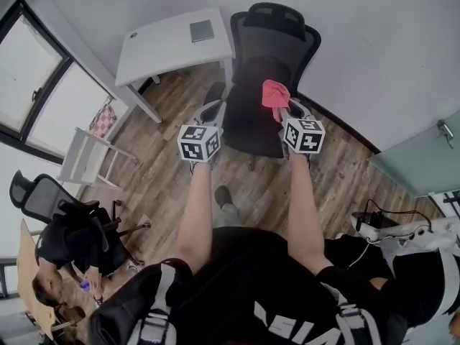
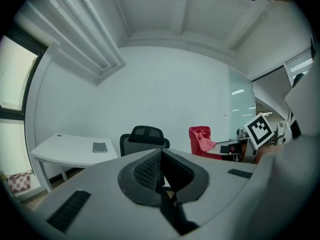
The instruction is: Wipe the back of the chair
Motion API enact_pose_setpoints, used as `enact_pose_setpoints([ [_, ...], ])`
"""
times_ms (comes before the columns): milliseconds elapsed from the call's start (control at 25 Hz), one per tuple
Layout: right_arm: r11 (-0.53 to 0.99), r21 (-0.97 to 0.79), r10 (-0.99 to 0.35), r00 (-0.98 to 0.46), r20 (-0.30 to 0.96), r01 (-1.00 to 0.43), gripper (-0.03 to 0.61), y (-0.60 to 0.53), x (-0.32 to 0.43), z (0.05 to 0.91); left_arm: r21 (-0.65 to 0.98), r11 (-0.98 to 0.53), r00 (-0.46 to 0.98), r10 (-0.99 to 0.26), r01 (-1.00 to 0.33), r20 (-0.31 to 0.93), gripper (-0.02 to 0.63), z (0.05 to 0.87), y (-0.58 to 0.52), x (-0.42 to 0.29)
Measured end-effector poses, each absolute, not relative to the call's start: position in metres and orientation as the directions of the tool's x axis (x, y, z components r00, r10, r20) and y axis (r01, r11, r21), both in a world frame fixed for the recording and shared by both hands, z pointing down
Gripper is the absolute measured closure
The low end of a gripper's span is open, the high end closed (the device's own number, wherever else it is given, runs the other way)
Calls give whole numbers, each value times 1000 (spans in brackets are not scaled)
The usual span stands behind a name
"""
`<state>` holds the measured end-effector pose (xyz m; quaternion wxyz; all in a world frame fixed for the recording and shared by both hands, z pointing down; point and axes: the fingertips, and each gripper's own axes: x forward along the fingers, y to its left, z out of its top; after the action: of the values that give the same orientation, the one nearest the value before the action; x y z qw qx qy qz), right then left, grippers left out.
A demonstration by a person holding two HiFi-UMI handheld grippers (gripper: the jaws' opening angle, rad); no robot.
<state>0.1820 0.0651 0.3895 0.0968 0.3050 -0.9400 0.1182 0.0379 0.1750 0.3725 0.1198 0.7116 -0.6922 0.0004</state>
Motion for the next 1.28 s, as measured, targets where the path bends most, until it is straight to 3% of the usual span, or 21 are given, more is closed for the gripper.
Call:
enact_pose_setpoints([
  [520, 765, -170, -579, -778, 244, -622, 506, -34, 37, 380, 177, -40, 68, -985, -983, 158, 589, 367, 76, -102],
  [1280, 711, -235, -598, -746, 293, -663, 506, -244, -88, 445, 177, -107, 144, -967, -978, 212, 589, 409, -143, -209],
])
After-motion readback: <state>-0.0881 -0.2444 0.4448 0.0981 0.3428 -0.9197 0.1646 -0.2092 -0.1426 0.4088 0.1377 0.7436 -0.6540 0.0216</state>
